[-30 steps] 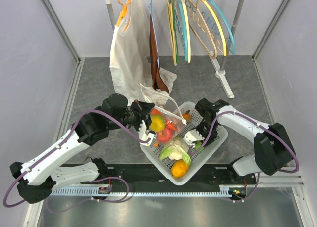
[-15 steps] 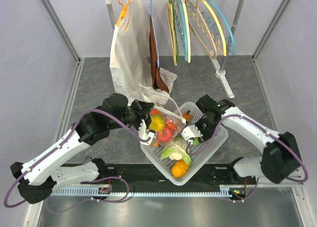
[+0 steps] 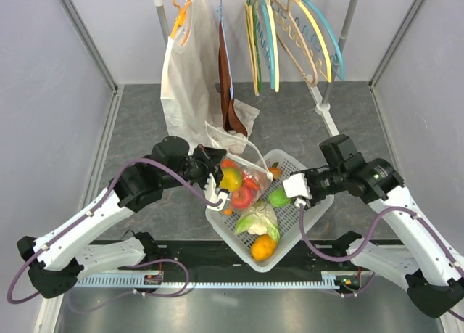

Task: Place the food in the zip-top bag and seal the zipper
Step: Pick up the fake vegetable from the bin, then place the fake vegetable in the zipper food storage bag.

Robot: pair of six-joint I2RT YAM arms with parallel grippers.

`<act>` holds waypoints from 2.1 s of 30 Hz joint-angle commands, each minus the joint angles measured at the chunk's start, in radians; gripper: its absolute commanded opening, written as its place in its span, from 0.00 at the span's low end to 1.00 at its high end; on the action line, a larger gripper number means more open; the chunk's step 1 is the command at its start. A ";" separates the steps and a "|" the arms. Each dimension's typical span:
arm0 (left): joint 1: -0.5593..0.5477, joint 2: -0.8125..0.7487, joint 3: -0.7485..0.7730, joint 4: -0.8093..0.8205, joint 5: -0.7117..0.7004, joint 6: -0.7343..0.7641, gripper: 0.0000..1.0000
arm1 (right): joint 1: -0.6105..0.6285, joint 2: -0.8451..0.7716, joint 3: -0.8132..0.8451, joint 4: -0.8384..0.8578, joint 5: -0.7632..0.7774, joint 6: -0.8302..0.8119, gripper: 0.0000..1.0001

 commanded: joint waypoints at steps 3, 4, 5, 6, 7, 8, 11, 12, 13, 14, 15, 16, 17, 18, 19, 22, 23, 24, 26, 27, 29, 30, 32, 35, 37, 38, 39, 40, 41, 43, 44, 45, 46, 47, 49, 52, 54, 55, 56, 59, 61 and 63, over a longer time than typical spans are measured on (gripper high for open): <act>0.005 -0.014 -0.023 0.044 -0.002 0.008 0.02 | 0.002 0.033 0.243 0.239 -0.314 0.716 0.19; 0.005 -0.016 -0.020 0.044 -0.002 0.013 0.02 | 0.002 0.036 0.258 0.378 -0.328 0.816 0.19; 0.005 -0.014 -0.019 0.044 -0.002 0.013 0.02 | 0.000 0.036 0.272 0.443 -0.358 0.996 0.18; 0.005 -0.014 -0.012 0.042 -0.002 0.013 0.02 | 0.000 0.037 0.295 0.509 -0.369 1.077 0.18; 0.005 -0.013 -0.009 0.042 -0.002 0.014 0.02 | 0.000 0.040 0.304 0.646 -0.380 1.173 0.15; 0.005 -0.014 -0.008 0.042 0.000 0.016 0.02 | 0.002 0.040 0.311 0.716 -0.386 1.247 0.15; 0.005 -0.016 -0.008 0.040 0.009 0.025 0.02 | 0.003 0.051 0.294 1.035 -0.371 1.588 0.16; 0.005 -0.016 -0.008 0.040 0.018 0.028 0.02 | 0.005 0.077 0.297 1.078 -0.338 1.675 0.16; 0.005 -0.016 -0.005 0.040 0.023 0.033 0.02 | 0.008 0.097 0.301 1.121 -0.328 1.700 0.17; 0.005 -0.013 -0.002 0.043 0.031 0.034 0.02 | 0.011 0.120 0.309 1.121 -0.311 1.714 0.18; 0.005 -0.013 0.007 0.044 0.035 0.033 0.02 | 0.026 0.167 0.329 1.112 -0.290 1.723 0.18; 0.005 -0.010 0.012 0.042 0.037 0.031 0.02 | 0.031 0.191 0.340 1.094 -0.229 1.755 0.19; 0.003 -0.007 0.017 0.042 0.037 0.030 0.02 | 0.041 0.212 0.347 1.091 -0.197 1.766 0.20; 0.003 -0.002 0.024 0.043 0.040 0.033 0.02 | 0.067 0.244 0.363 1.083 -0.166 1.766 0.21; 0.003 -0.002 0.029 0.042 0.041 0.034 0.02 | 0.081 0.260 0.367 1.068 -0.106 1.762 0.20; 0.003 -0.004 0.041 0.044 0.054 0.037 0.02 | 0.118 0.304 0.381 1.031 -0.022 1.733 0.15; 0.003 -0.005 0.043 0.044 0.055 0.037 0.02 | 0.126 0.323 0.383 1.023 -0.008 1.722 0.15; 0.003 -0.007 0.043 0.042 0.055 0.039 0.02 | 0.138 0.327 0.383 0.993 0.006 1.702 0.14; 0.003 -0.010 0.043 0.043 0.054 0.039 0.02 | 0.144 0.340 0.380 0.956 0.043 1.633 0.14; 0.003 -0.011 0.043 0.042 0.055 0.037 0.02 | 0.149 0.338 0.363 0.935 0.057 1.616 0.14; 0.003 -0.016 0.041 0.042 0.058 0.034 0.02 | 0.149 0.332 0.344 0.919 0.109 1.558 0.15; 0.003 -0.019 0.040 0.042 0.061 0.030 0.02 | 0.150 0.332 0.334 0.901 0.129 1.539 0.15; 0.003 -0.025 0.031 0.043 0.063 0.031 0.02 | 0.150 0.347 0.334 0.864 0.161 1.492 0.14; 0.003 -0.024 0.031 0.043 0.055 0.031 0.02 | 0.153 0.361 0.332 0.798 0.172 1.476 0.15; 0.003 -0.022 0.034 0.045 0.052 0.025 0.02 | 0.155 0.355 0.309 0.770 0.181 1.463 0.15; 0.003 -0.020 0.037 0.044 0.055 0.024 0.02 | 0.161 0.344 0.279 0.767 0.192 1.453 0.16; 0.003 -0.020 0.038 0.045 0.055 0.022 0.02 | 0.161 0.340 0.265 0.767 0.209 1.437 0.17; 0.003 -0.020 0.038 0.044 0.055 0.022 0.02 | 0.161 0.338 0.252 0.766 0.210 1.433 0.18; 0.003 -0.017 0.038 0.045 0.055 0.022 0.02 | 0.161 0.334 0.240 0.763 0.210 1.432 0.19; 0.003 -0.019 0.040 0.047 0.051 0.021 0.02 | 0.160 0.332 0.243 0.733 0.200 1.430 0.22; 0.003 -0.019 0.040 0.048 0.045 0.021 0.02 | 0.161 0.324 0.251 0.723 0.195 1.429 0.24; 0.003 -0.020 0.040 0.050 0.041 0.021 0.02 | 0.161 0.320 0.255 0.698 0.189 1.423 0.28; 0.005 -0.020 0.038 0.050 0.038 0.021 0.02 | 0.160 0.315 0.260 0.686 0.184 1.409 0.30; 0.003 -0.020 0.038 0.050 0.035 0.021 0.02 | 0.161 0.304 0.271 0.675 0.192 1.403 0.34; 0.003 -0.020 0.037 0.053 0.035 0.019 0.02 | 0.161 0.291 0.283 0.640 0.195 1.378 0.55; 0.003 -0.025 0.035 0.054 0.035 0.019 0.02 | 0.161 0.269 0.311 0.631 0.197 1.354 0.77; 0.003 -0.023 0.035 0.054 0.034 0.019 0.02 | 0.161 0.260 0.349 0.640 0.197 1.328 0.89; 0.005 -0.027 0.035 0.056 0.034 0.018 0.02 | 0.161 0.254 0.364 0.646 0.200 1.309 0.93; 0.005 -0.027 0.035 0.054 0.034 0.014 0.02 | 0.161 0.248 0.384 0.658 0.225 1.282 0.98; 0.003 -0.027 0.031 0.054 0.032 0.014 0.02 | 0.160 0.209 0.392 0.670 0.305 1.255 0.98; 0.003 -0.028 0.029 0.054 0.026 0.011 0.02 | 0.160 0.142 0.361 0.660 0.307 1.204 0.98; 0.003 -0.033 0.028 0.054 0.020 0.004 0.02 | 0.160 0.072 0.257 0.641 0.327 1.179 0.98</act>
